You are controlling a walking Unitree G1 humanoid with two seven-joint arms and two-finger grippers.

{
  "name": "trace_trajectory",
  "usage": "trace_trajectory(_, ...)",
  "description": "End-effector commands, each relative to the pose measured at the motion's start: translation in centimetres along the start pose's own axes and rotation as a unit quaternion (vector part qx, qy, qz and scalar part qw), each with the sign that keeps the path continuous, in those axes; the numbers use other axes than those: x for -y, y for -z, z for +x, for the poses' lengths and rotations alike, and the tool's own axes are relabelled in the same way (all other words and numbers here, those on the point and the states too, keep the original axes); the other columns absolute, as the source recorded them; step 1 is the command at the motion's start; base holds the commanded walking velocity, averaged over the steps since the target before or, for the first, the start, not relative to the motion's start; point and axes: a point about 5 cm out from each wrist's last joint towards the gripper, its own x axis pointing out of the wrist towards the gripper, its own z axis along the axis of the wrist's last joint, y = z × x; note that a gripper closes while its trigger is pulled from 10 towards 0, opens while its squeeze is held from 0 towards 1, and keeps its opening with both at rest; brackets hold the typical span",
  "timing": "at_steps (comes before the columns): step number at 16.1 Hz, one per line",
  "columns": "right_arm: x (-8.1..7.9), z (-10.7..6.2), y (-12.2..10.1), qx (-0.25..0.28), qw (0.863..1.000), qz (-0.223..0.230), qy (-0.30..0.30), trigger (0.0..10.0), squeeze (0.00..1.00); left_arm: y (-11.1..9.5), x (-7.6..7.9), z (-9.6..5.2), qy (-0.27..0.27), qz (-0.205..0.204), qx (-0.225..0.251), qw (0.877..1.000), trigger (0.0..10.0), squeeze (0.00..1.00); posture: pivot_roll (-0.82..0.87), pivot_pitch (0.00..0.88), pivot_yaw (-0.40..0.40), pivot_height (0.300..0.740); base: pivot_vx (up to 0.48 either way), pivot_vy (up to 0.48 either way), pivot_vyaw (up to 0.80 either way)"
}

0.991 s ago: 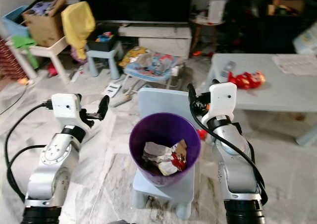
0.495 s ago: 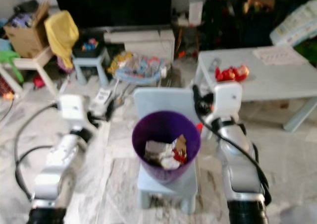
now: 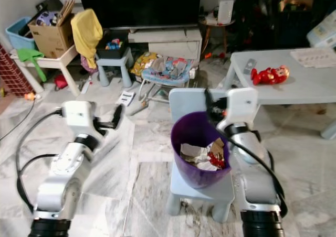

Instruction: Picking trash to rubbish bin

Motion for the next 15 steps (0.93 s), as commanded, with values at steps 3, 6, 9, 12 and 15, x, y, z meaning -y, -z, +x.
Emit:
trace_trajectory(3, -0.55, 0.44, -0.51, 0.005, 1.000, 0.003, -0.007, 10.0, 0.00, -0.27, -0.62, -0.03, -0.006, 0.000, 0.006, 1.000, 10.0, 0.00, -0.01, 0.054, -0.002, 0.740, 0.000, 0.000, -0.24)
trace_trajectory(6, -0.54, 0.44, -0.47, 0.003, 1.000, 0.006, -0.007, 10.0, 0.00, -0.26, -0.58, -0.02, -0.006, -0.004, 0.006, 1.000, 10.0, 0.00, -0.01, 0.054, -0.001, 0.740, 0.000, 0.000, -0.77)
trace_trajectory(9, -0.56, 0.44, -0.46, 0.003, 1.000, 0.006, -0.006, 10.0, 0.00, -0.40, -0.65, 0.04, -0.001, -0.018, 0.007, 1.000, 10.0, 0.00, -0.01, 0.055, 0.000, 0.740, 0.000, 0.000, -0.80)
trace_trajectory(12, -0.57, 0.45, -0.48, 0.003, 1.000, 0.007, -0.006, 10.0, 0.00, -0.44, -0.62, 0.04, 0.003, -0.024, 0.008, 1.000, 10.0, 0.00, -0.01, 0.056, 0.001, 0.740, 0.000, 0.000, -0.80)
trace_trajectory(15, -0.60, 0.45, -0.50, 0.003, 1.000, 0.008, -0.006, 10.0, 0.00, -0.40, -0.52, -0.02, 0.009, -0.027, 0.006, 1.000, 10.0, 0.00, -0.01, 0.056, 0.001, 0.740, 0.000, 0.000, -0.80)
